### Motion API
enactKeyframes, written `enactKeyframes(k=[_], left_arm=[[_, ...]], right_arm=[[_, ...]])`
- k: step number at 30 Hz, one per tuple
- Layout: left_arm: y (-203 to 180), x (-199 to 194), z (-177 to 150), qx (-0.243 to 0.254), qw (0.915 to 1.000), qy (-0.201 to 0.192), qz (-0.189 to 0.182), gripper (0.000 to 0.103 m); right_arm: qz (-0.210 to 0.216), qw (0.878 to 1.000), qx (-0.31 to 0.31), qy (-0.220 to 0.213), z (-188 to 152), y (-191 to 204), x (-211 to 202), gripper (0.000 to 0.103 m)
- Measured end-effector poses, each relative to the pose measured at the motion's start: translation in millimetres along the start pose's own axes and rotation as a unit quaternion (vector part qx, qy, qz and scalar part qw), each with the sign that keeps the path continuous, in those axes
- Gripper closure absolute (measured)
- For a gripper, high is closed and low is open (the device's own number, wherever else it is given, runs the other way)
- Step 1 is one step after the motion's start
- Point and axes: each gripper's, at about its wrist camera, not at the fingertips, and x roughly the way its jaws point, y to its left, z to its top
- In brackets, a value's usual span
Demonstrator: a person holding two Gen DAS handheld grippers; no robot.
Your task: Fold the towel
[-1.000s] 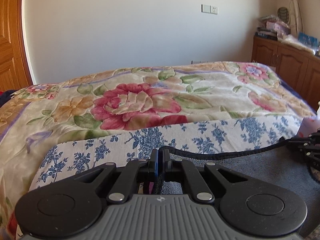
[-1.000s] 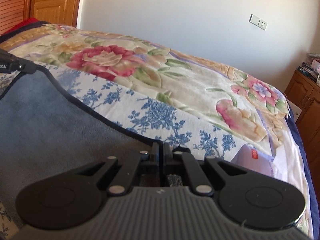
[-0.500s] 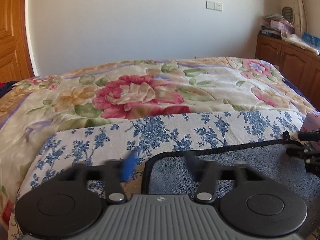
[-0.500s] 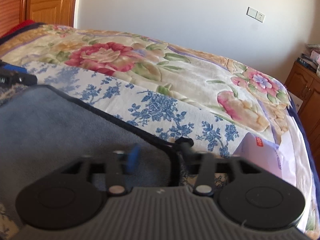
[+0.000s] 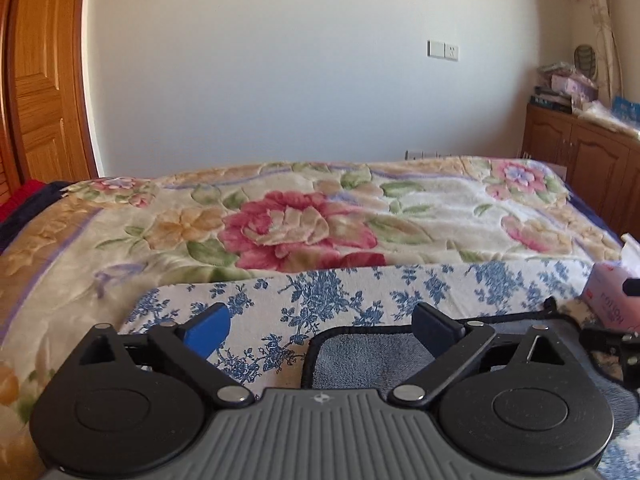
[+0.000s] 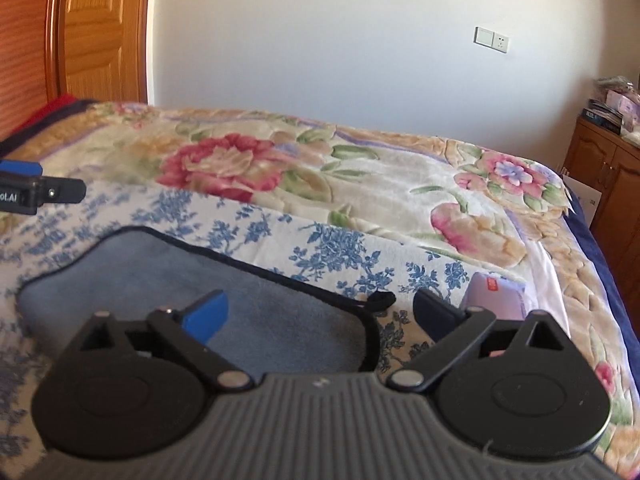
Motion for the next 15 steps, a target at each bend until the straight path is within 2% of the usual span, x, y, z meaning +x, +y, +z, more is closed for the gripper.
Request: enactKeyframes(k=[5,15], left_arm=[[-2.3,-21.3,3.4,0.003,1.0,-0.001,0.0,0.0],[-12.3,-69.4,17.9,0.028,0.9995,-0.011,-0.002,0.0]], right_arm=[[0.009,1.0,0.011,-0.005,1.3,2.9,-18.8,0.0],[0.01,1.0,0.019,-0.019,1.7,7.5,-60.7,0.0]])
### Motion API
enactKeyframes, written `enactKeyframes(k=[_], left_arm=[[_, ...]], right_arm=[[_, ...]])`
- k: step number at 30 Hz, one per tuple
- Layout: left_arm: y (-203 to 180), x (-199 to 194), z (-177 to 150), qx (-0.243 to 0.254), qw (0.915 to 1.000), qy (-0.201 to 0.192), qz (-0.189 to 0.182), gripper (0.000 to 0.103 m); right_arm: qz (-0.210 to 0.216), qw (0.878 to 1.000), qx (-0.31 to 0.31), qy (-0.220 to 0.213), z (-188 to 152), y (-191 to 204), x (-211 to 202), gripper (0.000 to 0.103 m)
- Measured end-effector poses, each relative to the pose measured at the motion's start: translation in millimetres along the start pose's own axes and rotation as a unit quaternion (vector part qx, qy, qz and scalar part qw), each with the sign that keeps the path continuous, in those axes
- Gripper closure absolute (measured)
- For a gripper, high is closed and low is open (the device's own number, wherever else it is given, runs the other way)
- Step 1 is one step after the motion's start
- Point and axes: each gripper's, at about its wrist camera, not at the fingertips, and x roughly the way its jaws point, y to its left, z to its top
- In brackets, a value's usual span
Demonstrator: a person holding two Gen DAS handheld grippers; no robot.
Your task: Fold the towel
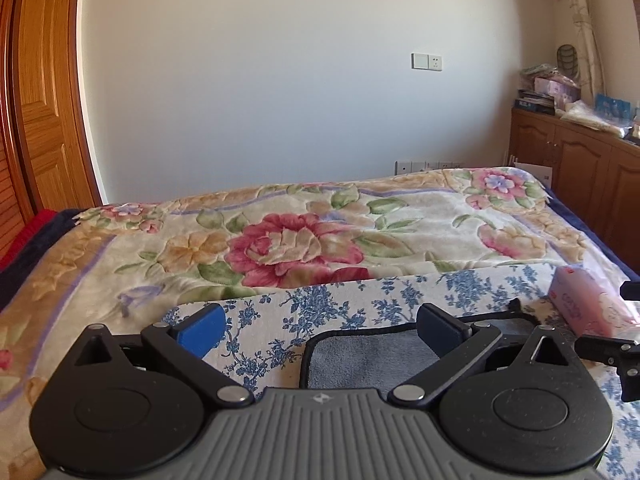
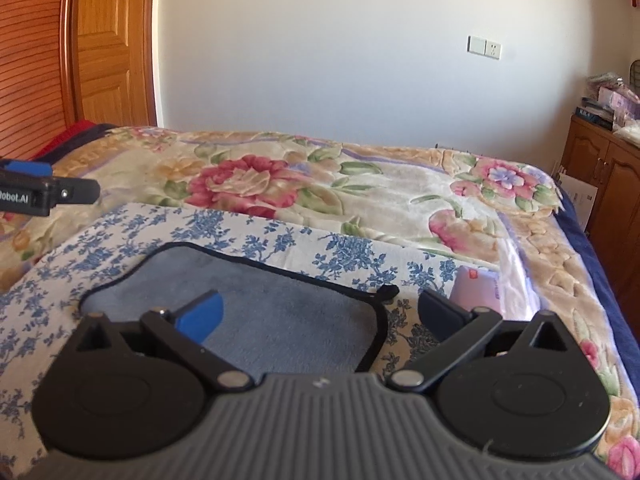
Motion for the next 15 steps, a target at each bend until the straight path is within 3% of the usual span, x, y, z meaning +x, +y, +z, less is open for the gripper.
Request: enactKeyframes(k=[15], left_arm=[[-14.6,-74.2,-5.0,0.01,0.9999,-0.006,-0.012,0.0]], right_arm=[[-0.01,1.0,-0.003,-0.018,-7.4,9.2,-68.9,0.0]])
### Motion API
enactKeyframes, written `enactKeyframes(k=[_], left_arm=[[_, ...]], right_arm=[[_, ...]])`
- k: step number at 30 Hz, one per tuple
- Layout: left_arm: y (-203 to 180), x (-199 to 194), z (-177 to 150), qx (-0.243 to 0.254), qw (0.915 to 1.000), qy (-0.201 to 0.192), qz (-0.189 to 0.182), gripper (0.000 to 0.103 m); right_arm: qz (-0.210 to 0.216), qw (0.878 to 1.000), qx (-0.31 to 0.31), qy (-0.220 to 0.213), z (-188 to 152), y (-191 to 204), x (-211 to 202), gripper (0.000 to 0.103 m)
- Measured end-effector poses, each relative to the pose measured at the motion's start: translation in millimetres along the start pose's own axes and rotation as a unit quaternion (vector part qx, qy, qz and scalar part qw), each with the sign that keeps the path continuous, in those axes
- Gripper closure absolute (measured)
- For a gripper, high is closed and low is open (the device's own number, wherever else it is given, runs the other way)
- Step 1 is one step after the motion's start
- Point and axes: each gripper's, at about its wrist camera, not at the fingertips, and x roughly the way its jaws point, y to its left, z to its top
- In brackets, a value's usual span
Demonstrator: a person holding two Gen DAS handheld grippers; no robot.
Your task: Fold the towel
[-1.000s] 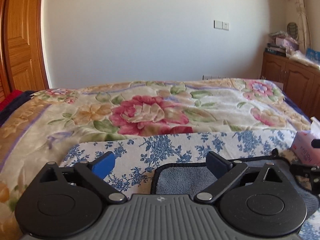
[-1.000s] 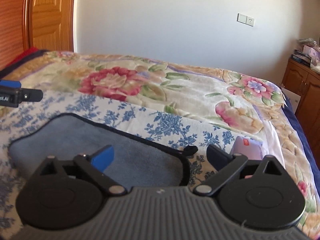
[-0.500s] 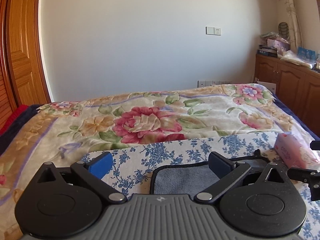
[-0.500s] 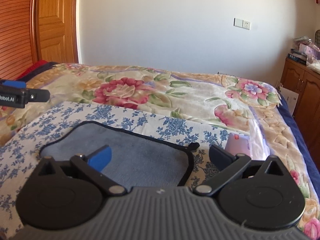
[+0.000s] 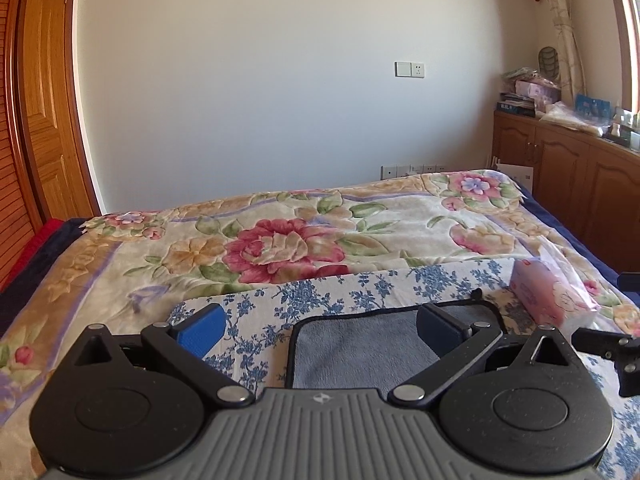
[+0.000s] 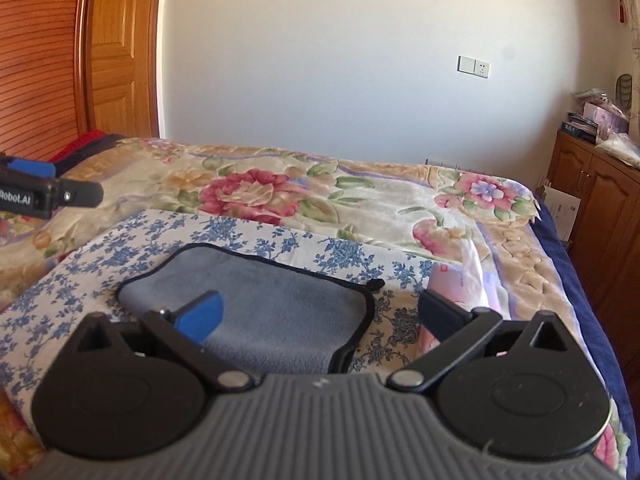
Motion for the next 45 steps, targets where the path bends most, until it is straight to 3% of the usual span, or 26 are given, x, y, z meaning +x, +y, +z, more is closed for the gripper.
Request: enactKeyframes(k=[10,24,34,45], left_arm=[[-6.9,-51.1,-7.4,0.002,1.0,0.005,0.004,0.0],[-14.1,-142.7,-6.8,0.012,0.9991,-0.029,0.029,0.0],[-12.1,-175.2,-21.0,0.005,0.9991,-0.029,0.029,0.0],[-11.0,-204.5,-30.3,-0.004,0.9976,-0.054,0.042,0.0]], right_arm=[[0.001,1.0,0.01,-0.016,-4.2,7.2,-44.0,0.0],[0.002,0.999,0.016,-0.039,-13.6,19.8,-99.4,0.0],[0.003,0.998,0.023,-0.054,-13.7,23.3,-129.3,0.0],[0.012,0.997,0.032,-0.07,-16.3,30.3,-151.4,0.0]])
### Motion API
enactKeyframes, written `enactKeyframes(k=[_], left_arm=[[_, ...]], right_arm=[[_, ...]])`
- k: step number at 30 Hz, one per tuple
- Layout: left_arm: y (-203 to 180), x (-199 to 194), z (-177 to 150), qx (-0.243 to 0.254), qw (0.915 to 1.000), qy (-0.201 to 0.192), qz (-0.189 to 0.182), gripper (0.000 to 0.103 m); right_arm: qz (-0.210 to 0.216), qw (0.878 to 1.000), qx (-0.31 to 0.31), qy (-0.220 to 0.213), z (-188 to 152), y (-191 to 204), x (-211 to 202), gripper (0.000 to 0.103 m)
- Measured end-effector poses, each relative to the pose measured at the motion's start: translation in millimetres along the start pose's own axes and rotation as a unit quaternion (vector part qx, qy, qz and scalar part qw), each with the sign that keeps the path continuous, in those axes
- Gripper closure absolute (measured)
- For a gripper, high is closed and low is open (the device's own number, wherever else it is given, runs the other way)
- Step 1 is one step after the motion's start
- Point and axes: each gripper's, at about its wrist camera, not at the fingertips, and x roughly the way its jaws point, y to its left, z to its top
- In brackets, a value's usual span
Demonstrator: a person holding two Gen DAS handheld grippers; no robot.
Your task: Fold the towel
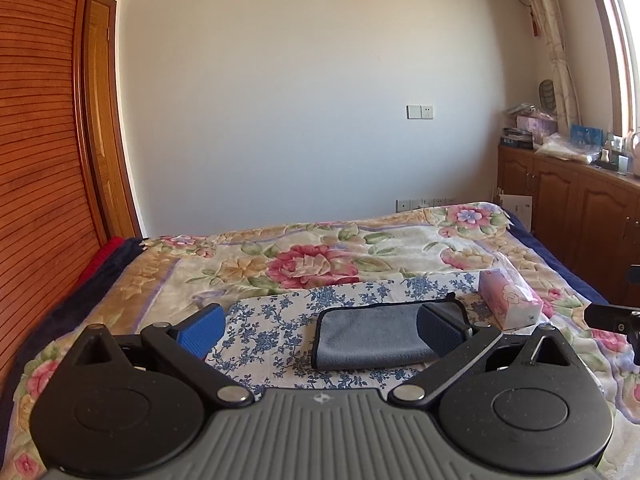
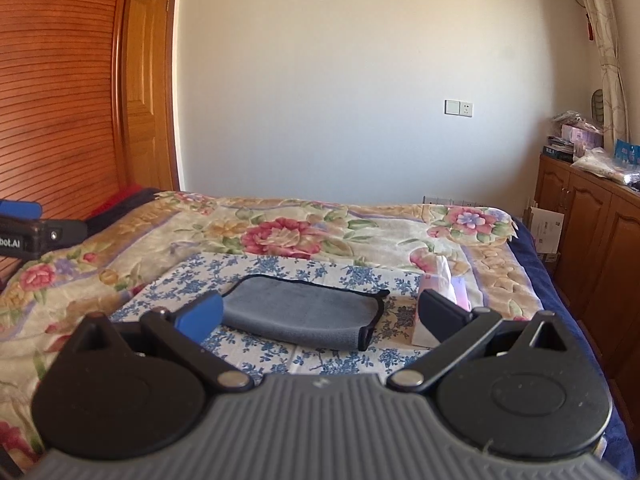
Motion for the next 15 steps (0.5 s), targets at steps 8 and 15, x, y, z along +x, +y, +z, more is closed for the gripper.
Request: enactKeyframes(k=[8,15], left_arm=[[-5.4,-11.5,-15.4,-0.011,0.9998,-0.017,-0.005,0.0],[-5.4,-9.4,-38.2,-0.008,0.9997,-0.023,0.001,0.0]], right_arm=[[0.006,1.0,0.009,-0.005,-9.2,4.2,-6.8,0.0],[0.007,1.0,0.005,-0.002,-22.3,14.2,-6.2,0.0]])
